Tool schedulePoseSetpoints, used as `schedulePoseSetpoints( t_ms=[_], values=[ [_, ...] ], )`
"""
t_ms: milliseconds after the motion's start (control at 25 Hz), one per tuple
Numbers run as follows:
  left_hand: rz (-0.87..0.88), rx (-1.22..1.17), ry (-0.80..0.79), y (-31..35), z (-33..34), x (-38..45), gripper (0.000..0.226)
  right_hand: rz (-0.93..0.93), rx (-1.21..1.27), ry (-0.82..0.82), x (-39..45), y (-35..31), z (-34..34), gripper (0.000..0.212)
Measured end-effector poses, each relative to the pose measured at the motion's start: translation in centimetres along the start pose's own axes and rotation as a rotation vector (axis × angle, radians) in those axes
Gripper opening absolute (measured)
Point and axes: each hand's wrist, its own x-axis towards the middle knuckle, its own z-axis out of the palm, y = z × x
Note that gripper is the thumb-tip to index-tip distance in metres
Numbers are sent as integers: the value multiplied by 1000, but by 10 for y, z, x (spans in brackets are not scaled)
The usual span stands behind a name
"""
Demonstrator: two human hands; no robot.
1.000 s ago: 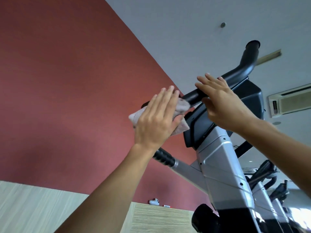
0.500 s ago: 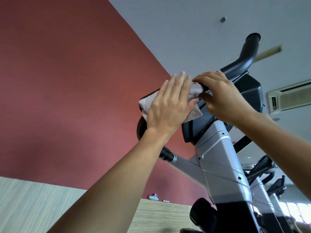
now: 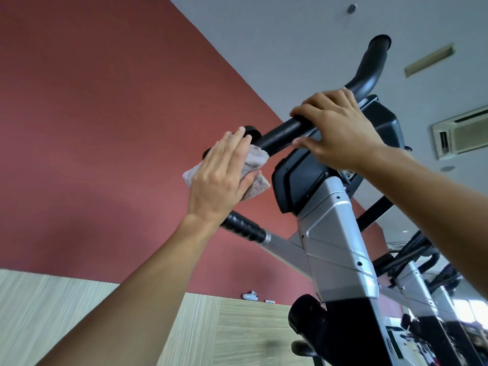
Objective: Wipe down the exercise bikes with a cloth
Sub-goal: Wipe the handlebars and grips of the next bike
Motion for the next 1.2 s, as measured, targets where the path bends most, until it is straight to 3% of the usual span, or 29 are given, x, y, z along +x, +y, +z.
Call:
schedulePoseSetpoints(
  t_ms=[280,400,480,640,880,1040,1200],
  values=[
    [-194,-222,14,9,-11,29,41,11,74,130,1,8,18,47],
    [-310,-257,-102,7,-17,52,45,24,125,43,8,14,13,53],
    [-359,-290,-177,6,-25,60,45,36,155,25,9,14,4,46],
    [-481,-437,-435,-1,-32,97,38,117,275,-143,18,11,-17,33],
    [-620,-697,-875,-23,-11,180,40,99,499,-518,46,43,-77,41],
    [-678,-956,-952,-21,31,226,40,136,373,-516,78,108,-105,32],
    [-721,-1363,-1024,35,71,243,53,147,244,-635,91,134,-110,36]
  ],
)
